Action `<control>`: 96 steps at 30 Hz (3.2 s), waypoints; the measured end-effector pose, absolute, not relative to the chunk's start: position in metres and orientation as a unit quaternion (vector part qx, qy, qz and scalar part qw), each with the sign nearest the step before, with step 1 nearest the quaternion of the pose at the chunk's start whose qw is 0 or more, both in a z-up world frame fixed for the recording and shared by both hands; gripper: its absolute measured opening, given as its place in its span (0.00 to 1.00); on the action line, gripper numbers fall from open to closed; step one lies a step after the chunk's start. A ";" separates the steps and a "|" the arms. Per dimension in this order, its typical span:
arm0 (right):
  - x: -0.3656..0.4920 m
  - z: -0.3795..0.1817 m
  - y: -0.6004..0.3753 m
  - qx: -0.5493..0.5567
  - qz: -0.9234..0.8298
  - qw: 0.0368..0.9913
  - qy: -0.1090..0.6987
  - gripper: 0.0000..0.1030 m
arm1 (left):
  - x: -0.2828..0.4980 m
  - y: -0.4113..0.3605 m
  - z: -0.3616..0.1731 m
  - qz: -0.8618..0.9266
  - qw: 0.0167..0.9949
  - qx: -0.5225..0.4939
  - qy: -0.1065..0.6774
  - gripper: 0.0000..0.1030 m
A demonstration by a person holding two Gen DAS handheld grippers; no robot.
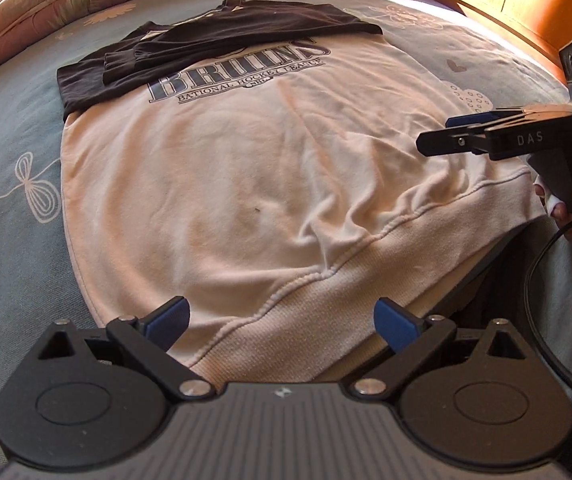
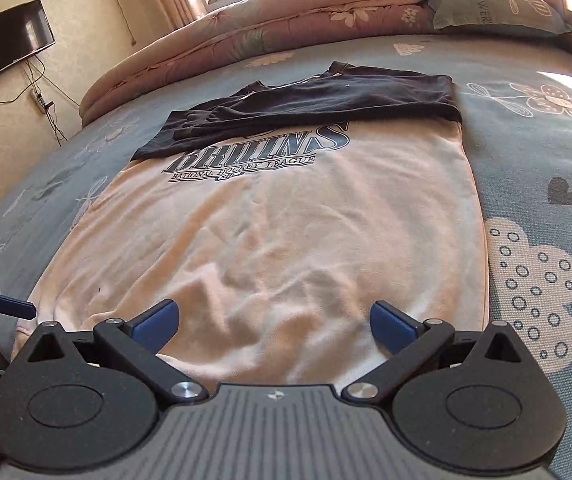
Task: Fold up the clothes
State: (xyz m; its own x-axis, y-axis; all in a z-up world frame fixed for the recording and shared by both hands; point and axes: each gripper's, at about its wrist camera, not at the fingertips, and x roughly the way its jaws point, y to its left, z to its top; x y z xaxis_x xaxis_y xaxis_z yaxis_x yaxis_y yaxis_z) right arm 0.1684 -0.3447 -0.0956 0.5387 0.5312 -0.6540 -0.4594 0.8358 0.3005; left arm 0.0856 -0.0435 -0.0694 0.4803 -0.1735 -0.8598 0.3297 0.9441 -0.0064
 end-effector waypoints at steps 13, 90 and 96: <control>0.162 -0.095 -0.337 0.009 0.276 0.881 0.384 1.00 | 0.070 -0.052 -0.073 -0.183 0.846 0.064 0.497 0.95; 0.087 -0.095 -0.282 -0.129 0.282 0.882 0.355 1.00 | 0.101 -0.017 -0.093 -0.280 0.789 -0.270 0.475 0.97; 0.074 -0.092 -0.295 -0.137 0.290 0.880 0.352 1.00 | 0.097 -0.009 -0.082 -0.279 0.792 -0.280 0.466 0.97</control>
